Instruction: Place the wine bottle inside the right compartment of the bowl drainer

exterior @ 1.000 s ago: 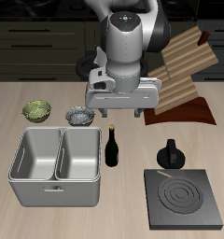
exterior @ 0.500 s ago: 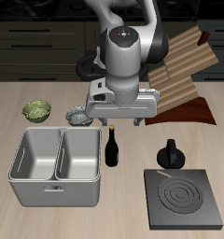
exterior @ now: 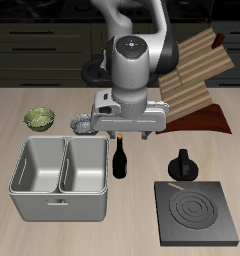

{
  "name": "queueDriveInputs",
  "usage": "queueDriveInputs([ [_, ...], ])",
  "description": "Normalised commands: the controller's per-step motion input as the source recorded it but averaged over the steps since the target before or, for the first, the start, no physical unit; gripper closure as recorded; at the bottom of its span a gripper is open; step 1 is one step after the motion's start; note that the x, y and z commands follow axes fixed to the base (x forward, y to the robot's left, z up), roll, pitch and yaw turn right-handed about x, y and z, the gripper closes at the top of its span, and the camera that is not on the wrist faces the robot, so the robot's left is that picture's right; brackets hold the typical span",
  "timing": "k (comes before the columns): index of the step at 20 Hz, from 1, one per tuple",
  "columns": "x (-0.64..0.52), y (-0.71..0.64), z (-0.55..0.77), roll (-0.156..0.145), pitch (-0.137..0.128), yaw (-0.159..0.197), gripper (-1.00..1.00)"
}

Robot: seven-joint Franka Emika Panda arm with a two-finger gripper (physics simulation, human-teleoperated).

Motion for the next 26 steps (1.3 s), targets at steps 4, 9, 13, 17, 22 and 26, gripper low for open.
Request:
queueDriveInputs([
  [4, 0.01, -0.14, -0.25, -0.016, 0.034, -0.005, -1.0],
  [9, -0.03, -0.09, -0.22, -0.002, 0.028, -0.005, -1.0],
  [13, -0.05, -0.05, -0.1, -0.006, 0.014, -0.014, 1.0],
  [17, -0.08, -0.01, 0.02, 0.017, -0.009, 0.004, 1.0],
  [22, -0.08, -0.05, -0.01, 0.004, 0.0, 0.005, 1.0],
  [26, -0.07, -0.09, 0.08, -0.005, -0.007, 0.003, 1.0],
])
